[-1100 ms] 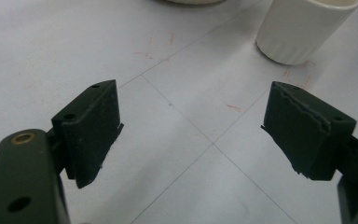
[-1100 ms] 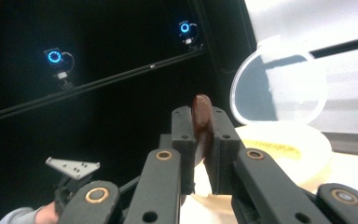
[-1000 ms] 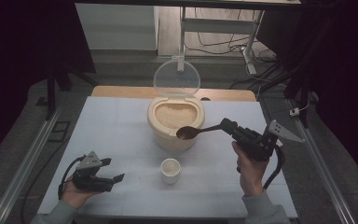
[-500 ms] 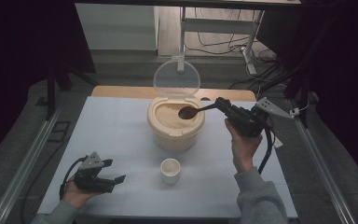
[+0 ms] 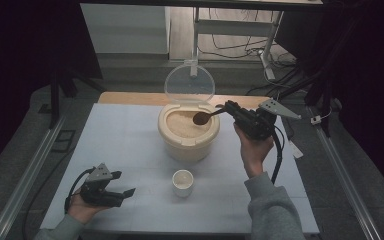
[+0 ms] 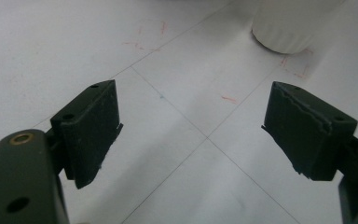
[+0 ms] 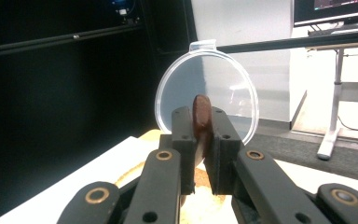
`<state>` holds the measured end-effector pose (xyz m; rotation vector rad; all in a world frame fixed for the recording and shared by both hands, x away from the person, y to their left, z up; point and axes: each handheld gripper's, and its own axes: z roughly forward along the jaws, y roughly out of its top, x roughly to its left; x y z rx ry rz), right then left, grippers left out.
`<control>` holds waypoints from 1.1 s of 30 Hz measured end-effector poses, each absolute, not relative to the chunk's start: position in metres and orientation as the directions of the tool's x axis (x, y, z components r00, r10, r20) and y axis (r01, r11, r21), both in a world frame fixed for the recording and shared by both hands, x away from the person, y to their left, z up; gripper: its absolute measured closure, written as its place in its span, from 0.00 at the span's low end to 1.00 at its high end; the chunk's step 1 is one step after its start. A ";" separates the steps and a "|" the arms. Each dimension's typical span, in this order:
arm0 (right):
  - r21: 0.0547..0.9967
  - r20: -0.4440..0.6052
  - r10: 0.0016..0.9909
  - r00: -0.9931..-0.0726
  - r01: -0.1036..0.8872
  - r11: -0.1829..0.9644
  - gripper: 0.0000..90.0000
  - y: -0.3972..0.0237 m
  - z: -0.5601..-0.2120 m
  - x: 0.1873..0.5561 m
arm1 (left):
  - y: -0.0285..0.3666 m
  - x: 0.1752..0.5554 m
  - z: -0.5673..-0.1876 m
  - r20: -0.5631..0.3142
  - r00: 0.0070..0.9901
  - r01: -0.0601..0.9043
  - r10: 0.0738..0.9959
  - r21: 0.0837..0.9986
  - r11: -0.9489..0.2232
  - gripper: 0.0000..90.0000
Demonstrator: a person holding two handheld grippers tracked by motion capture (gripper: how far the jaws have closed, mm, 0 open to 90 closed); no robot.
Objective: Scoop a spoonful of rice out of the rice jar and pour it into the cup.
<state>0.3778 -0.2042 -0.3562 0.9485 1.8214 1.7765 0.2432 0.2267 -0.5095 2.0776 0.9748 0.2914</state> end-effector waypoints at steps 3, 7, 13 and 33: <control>0.986 0.135 0.731 -0.669 0.167 -0.029 0.93 -0.202 -0.356 0.378 | 0.227 0.243 -0.510 -0.120 0.676 0.542 0.727 0.749 -0.380 0.20; 0.988 0.107 0.741 -0.663 0.155 -0.005 0.93 -0.200 -0.355 0.378 | 0.227 0.244 -0.510 -0.121 0.677 0.545 0.726 0.745 -0.384 0.19; 0.987 0.023 0.762 -0.648 0.134 0.084 0.93 -0.192 -0.357 0.378 | 0.227 0.244 -0.510 -0.122 0.676 0.547 0.727 0.744 -0.384 0.19; 0.922 0.326 0.729 -0.601 0.374 -0.104 0.93 -0.192 -0.393 0.403 | 0.225 0.244 -0.512 -0.122 0.680 0.550 0.723 0.738 -0.391 0.19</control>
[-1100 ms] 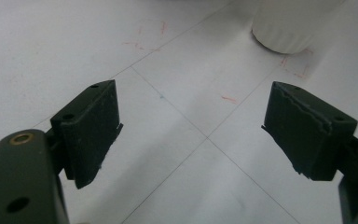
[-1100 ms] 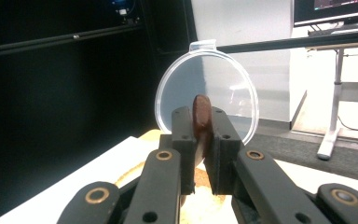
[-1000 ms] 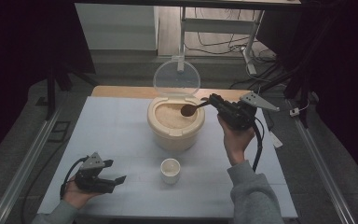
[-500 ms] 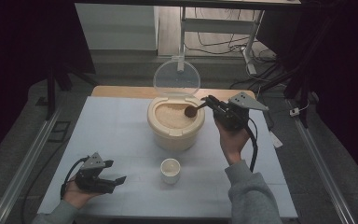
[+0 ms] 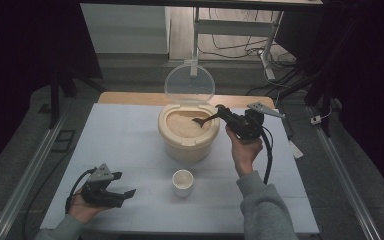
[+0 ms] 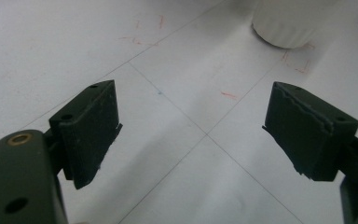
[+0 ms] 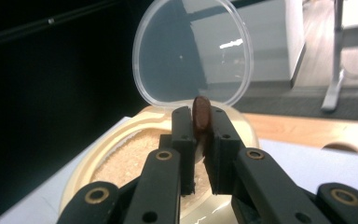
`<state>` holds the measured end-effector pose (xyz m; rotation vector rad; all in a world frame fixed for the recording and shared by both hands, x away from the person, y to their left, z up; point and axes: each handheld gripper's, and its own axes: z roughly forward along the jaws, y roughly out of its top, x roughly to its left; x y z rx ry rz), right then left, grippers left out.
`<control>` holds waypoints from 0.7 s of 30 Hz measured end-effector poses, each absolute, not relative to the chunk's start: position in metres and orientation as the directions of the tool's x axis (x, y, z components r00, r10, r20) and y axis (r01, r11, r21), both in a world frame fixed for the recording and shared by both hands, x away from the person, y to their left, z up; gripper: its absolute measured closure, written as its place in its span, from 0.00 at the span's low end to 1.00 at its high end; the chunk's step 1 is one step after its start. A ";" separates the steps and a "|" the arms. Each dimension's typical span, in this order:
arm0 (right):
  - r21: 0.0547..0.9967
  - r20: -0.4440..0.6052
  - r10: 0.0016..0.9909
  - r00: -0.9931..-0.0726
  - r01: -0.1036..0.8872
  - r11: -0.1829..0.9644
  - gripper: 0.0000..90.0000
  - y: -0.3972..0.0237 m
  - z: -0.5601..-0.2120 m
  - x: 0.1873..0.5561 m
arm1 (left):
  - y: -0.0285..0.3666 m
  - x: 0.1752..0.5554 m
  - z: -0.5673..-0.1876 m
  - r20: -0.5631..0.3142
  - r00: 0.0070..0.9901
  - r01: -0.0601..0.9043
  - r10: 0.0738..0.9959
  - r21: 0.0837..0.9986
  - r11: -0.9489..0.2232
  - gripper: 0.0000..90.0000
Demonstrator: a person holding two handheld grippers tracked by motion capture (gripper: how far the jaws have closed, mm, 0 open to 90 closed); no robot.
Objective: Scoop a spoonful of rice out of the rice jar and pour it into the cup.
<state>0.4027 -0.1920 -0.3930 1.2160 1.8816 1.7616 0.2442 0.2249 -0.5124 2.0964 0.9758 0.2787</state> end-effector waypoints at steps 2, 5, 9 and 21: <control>0.908 0.364 0.722 -0.588 0.397 -0.134 0.93 -0.192 -0.396 0.405 | 0.225 0.244 -0.512 -0.121 0.681 0.549 0.722 0.738 -0.393 0.19; 0.884 0.421 0.708 -0.568 0.431 -0.180 0.92 -0.195 -0.399 0.407 | 0.224 0.244 -0.513 -0.121 0.682 0.548 0.721 0.737 -0.395 0.19; 0.848 0.491 0.681 -0.543 0.477 -0.230 0.92 -0.198 -0.402 0.410 | 0.224 0.244 -0.513 -0.118 0.685 0.546 0.719 0.737 -0.399 0.19; 0.748 0.639 0.616 -0.462 0.562 -0.355 0.93 -0.210 -0.410 0.416 | 0.225 0.244 -0.512 -0.118 0.681 0.547 0.723 0.739 -0.394 0.19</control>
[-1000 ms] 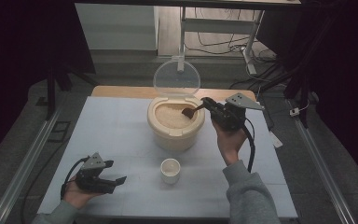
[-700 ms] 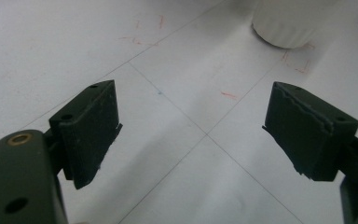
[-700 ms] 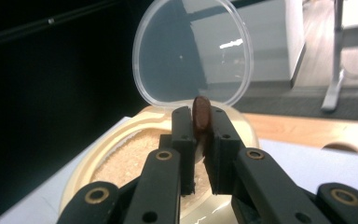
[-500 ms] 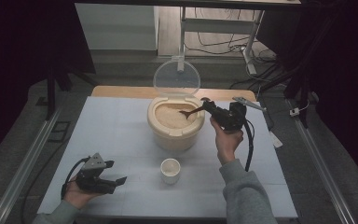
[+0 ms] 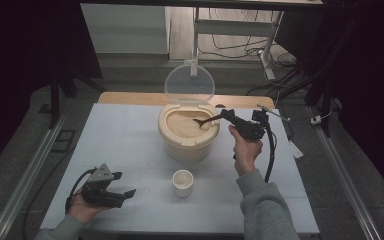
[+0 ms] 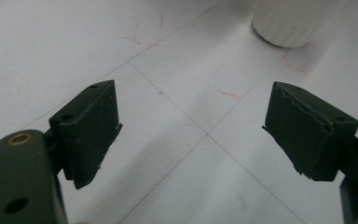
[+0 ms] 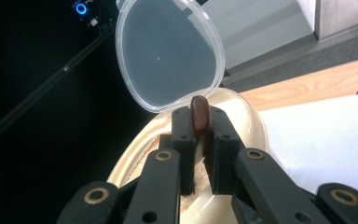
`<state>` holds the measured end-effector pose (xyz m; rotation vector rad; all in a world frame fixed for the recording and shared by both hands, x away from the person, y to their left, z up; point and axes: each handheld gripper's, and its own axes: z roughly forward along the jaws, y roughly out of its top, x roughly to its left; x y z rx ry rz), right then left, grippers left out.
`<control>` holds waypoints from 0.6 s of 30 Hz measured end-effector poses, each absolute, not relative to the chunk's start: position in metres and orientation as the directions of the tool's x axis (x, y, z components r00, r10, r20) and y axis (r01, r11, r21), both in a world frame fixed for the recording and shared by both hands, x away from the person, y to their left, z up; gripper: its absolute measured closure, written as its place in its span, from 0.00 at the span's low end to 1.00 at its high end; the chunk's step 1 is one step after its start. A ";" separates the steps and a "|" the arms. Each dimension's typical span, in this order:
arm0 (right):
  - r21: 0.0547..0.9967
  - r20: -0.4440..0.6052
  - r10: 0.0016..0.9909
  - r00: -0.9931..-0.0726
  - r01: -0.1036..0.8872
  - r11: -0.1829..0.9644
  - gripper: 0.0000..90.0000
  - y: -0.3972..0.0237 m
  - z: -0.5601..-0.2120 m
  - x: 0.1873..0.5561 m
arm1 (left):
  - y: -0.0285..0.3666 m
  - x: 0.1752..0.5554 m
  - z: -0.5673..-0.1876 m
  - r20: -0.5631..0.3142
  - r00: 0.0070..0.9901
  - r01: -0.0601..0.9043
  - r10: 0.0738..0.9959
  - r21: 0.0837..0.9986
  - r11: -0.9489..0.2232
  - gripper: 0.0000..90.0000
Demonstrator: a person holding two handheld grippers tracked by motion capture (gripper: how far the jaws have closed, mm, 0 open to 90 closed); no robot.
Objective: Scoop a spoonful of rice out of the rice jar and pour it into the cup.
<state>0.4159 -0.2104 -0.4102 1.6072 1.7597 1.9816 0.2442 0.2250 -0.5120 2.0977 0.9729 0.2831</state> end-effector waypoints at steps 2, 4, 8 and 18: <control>0.737 0.651 0.606 -0.456 0.570 -0.362 0.93 -0.213 -0.411 0.416 | 0.225 0.244 -0.512 -0.118 0.681 0.547 0.722 0.738 -0.394 0.19; 0.731 0.657 0.604 -0.450 0.576 -0.366 0.93 -0.214 -0.410 0.416 | 0.225 0.244 -0.512 -0.116 0.683 0.545 0.721 0.738 -0.397 0.19; 0.716 0.675 0.592 -0.440 0.585 -0.381 0.93 -0.216 -0.410 0.416 | 0.224 0.244 -0.512 -0.115 0.683 0.544 0.721 0.738 -0.398 0.19; 0.657 0.731 0.562 -0.388 0.625 -0.422 0.93 -0.221 -0.412 0.418 | 0.224 0.244 -0.512 -0.113 0.684 0.543 0.720 0.738 -0.400 0.19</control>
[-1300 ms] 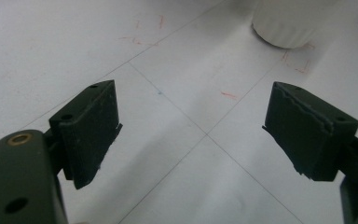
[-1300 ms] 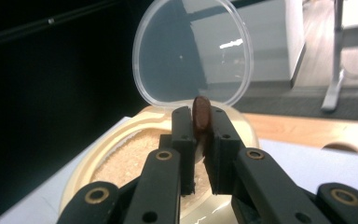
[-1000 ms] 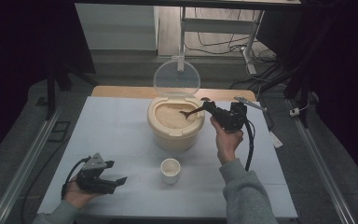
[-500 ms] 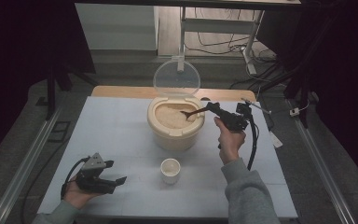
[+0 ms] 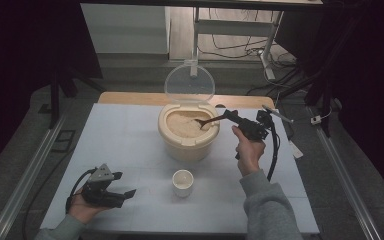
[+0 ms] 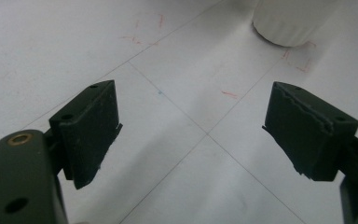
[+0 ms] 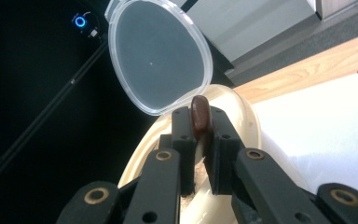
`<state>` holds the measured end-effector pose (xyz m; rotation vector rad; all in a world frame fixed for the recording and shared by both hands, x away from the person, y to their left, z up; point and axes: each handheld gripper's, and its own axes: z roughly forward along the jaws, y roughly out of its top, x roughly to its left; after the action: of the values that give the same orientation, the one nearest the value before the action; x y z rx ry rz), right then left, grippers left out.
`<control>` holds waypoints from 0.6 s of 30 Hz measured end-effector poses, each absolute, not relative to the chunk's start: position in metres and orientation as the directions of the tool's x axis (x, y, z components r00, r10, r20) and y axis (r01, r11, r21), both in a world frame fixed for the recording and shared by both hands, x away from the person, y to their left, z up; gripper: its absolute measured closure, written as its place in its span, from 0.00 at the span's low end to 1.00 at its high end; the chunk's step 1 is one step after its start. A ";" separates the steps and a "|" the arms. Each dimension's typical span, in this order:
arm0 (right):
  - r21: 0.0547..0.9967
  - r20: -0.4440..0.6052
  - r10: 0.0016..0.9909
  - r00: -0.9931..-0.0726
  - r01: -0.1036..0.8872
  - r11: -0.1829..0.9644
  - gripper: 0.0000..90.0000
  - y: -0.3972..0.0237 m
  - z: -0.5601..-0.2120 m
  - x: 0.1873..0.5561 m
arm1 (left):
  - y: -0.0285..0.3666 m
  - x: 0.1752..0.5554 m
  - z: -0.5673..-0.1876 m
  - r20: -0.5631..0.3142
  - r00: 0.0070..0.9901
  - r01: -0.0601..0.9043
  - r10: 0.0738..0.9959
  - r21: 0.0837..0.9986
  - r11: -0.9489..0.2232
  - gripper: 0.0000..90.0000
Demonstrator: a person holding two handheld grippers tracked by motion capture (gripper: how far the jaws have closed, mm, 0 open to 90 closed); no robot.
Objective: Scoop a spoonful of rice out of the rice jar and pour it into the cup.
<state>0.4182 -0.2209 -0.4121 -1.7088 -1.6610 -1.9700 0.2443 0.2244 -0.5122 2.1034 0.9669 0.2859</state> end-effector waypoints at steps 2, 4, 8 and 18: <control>0.648 0.738 0.556 -0.382 0.629 -0.428 0.93 -0.222 -0.412 0.419 | 0.224 0.244 -0.512 -0.114 0.683 0.544 0.721 0.738 -0.399 0.19; 0.637 0.748 0.550 -0.372 0.637 -0.434 0.93 -0.224 -0.412 0.419 | 0.224 0.245 -0.512 -0.113 0.684 0.544 0.720 0.738 -0.400 0.19; 0.603 0.776 0.527 -0.346 0.653 -0.458 0.93 -0.227 -0.412 0.420 | 0.224 0.245 -0.512 -0.112 0.686 0.542 0.719 0.738 -0.402 0.19; 0.556 0.814 0.483 -0.322 0.671 -0.490 0.93 -0.233 -0.412 0.421 | 0.224 0.245 -0.512 -0.111 0.686 0.542 0.719 0.738 -0.403 0.19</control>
<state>0.4211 -0.2331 -0.4125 -1.7349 -1.5003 -1.9266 0.2447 0.2245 -0.5123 2.1063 0.9645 0.2872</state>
